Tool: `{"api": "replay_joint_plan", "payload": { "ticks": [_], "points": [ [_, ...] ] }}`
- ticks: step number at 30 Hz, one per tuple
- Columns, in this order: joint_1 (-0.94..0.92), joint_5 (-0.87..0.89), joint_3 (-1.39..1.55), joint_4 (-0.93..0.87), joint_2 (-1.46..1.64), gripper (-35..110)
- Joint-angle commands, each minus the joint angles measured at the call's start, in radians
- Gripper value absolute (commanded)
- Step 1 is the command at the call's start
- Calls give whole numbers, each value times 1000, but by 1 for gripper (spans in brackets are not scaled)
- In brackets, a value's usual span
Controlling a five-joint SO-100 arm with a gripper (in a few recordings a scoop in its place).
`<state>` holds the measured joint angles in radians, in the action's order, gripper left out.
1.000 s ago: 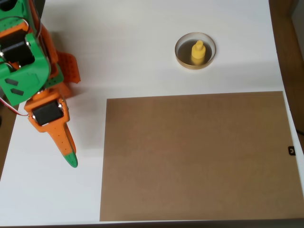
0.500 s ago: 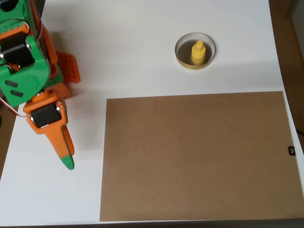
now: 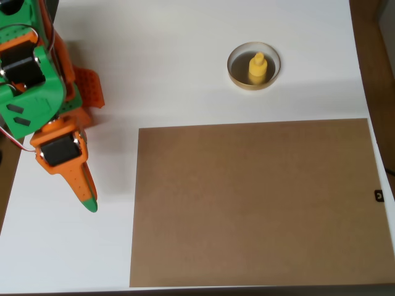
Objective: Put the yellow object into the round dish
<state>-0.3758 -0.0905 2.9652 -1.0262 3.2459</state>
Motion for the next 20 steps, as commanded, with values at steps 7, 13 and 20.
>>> {"api": "replay_joint_plan", "payload": {
  "ticks": [7, 13, 20],
  "points": [
    [-23, -14, -8, 9, 18, 4],
    [-23, -14, -6, 9, 18, 3],
    [-23, -14, -6, 9, 18, 3]
  ]
}}
